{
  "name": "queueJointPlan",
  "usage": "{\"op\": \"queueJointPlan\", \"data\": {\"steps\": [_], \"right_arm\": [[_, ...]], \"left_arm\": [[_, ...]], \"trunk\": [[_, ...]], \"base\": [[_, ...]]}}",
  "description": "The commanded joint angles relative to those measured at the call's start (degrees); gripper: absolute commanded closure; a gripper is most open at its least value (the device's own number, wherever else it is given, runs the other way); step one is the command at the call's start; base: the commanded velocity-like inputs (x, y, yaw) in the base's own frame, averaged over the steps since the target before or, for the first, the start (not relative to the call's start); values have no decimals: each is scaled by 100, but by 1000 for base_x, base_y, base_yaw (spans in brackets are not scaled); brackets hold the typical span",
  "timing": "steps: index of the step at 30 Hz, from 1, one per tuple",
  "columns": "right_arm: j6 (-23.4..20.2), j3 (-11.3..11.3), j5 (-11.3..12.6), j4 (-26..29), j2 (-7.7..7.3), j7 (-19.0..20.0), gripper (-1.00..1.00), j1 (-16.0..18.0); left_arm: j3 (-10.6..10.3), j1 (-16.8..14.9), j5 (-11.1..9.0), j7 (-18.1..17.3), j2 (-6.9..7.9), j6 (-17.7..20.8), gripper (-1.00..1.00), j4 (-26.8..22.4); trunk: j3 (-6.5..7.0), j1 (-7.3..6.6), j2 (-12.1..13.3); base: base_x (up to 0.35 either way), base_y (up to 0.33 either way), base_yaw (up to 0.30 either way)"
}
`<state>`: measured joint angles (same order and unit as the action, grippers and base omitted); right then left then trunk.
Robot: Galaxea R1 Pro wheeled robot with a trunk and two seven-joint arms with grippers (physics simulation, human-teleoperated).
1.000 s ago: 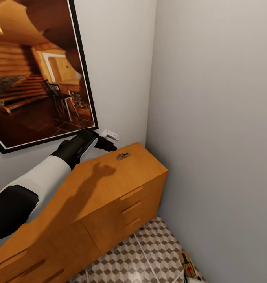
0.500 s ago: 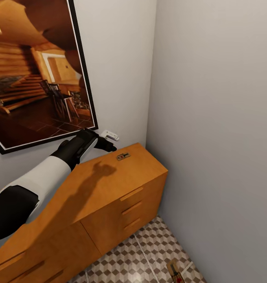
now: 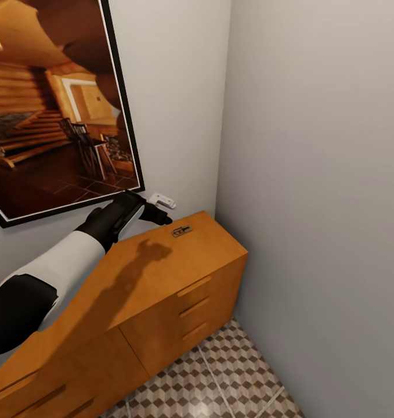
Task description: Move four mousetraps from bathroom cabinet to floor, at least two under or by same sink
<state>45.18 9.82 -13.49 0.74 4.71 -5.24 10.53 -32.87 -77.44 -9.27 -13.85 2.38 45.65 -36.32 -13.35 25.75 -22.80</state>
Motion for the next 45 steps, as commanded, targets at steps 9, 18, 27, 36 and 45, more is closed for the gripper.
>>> {"op": "queueJointPlan", "data": {"steps": [9, 18, 27, 36, 45], "right_arm": [[-973, 39, -33, 16, 5, -55, 100, -312], [-1060, 46, 373, 37, 9, -56, 100, -323], [-1063, 44, 443, 41, 37, -56, 100, -325], [-1064, 45, 443, 41, 34, -56, 100, -323], [-1064, 47, 452, 41, 30, -52, 100, -324]], "left_arm": [[-35, -8, -58, 23, 8, 23, -100, 10], [-42, -8, -58, 23, 1, 23, -100, 11], [-44, -8, -60, 15, -4, 23, -100, 24], [-45, -8, -60, 14, -53, 23, -100, 117], [-46, -8, -60, 14, -62, 23, -100, 147]], "trunk": [[-10, 4, -11], [-10, 4, -11], [-10, 4, -11], [-10, 4, -11], [-10, 4, -11]], "base": [[0, 0, 0], [0, 0, 0], [1, 0, 0], [74, 0, 0], [7, 0, 0]]}}
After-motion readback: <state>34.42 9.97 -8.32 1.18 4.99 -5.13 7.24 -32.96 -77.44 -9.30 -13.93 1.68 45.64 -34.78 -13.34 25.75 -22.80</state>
